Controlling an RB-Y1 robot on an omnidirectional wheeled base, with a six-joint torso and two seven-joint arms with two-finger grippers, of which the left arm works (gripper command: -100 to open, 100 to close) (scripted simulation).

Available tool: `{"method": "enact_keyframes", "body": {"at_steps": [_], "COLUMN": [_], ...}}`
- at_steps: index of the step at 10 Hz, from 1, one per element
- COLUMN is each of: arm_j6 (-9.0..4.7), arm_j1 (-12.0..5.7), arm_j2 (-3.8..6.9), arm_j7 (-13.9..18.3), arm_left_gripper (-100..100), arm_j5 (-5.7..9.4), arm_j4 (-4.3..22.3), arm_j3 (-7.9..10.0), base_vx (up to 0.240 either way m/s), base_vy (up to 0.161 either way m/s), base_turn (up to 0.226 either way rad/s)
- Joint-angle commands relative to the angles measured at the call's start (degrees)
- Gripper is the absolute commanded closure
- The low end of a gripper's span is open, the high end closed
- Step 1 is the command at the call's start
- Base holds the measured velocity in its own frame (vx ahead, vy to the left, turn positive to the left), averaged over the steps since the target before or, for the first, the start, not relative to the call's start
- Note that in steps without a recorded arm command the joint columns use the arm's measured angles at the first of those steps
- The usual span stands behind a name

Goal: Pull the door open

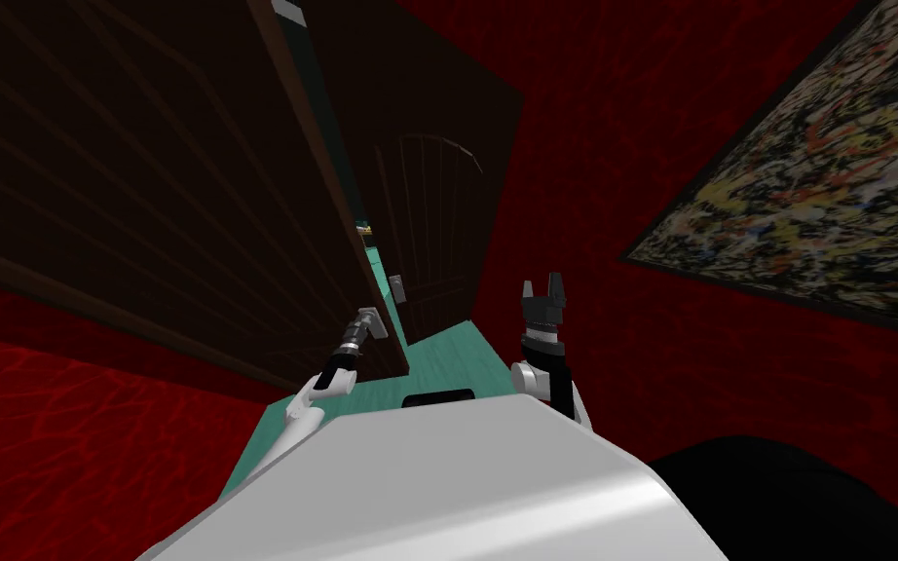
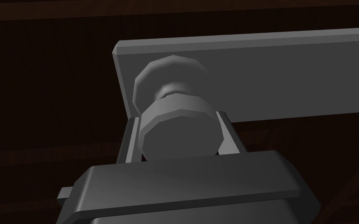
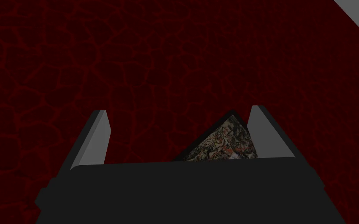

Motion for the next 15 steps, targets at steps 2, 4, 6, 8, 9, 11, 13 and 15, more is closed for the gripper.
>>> {"method": "enact_keyframes", "body": {"at_steps": [2, 4, 6, 8, 9, 11, 13, 15], "arm_j6": [-0.81, -1.71, -2.66, -3.45, -3.66, -4.65, -6.04, -7.58], "arm_j1": [0.98, 2.06, 3.2, 4.14, 4.4, 5.44, 6.6, 7.89], "arm_j2": [1.44, 3.03, 4.72, 6.11, 6.49, 7.77, 9.31, 11.02], "arm_j7": [1.22, 2.58, 4.01, 5.19, 5.51, 6.25, 7.31, 8.49], "arm_left_gripper": [100, 100, 100, 100, 100, 100, 100, 100], "arm_j5": [0.13, 0.27, 0.42, 0.55, 0.58, 0.7, 0.88, 1.07], "arm_j4": [-0.93, -1.96, -3.04, -3.94, -4.18, -4.07, -4.7, -5.4], "arm_j3": [-1.44, -3.03, -4.72, -6.11, -6.49, -7.01, -7.96, -9.02], "base_vx": [-0.183, -0.249, -0.248, -0.223, -0.194, -0.113, -0.215, -0.23], "base_vy": [0.068, 0.1, 0.139, 0.086, 0.106, 0.063, 0.087, 0.107], "base_turn": [-0.157, -0.158, -0.172, -0.146, -0.1, -0.076, -0.164, -0.13]}}
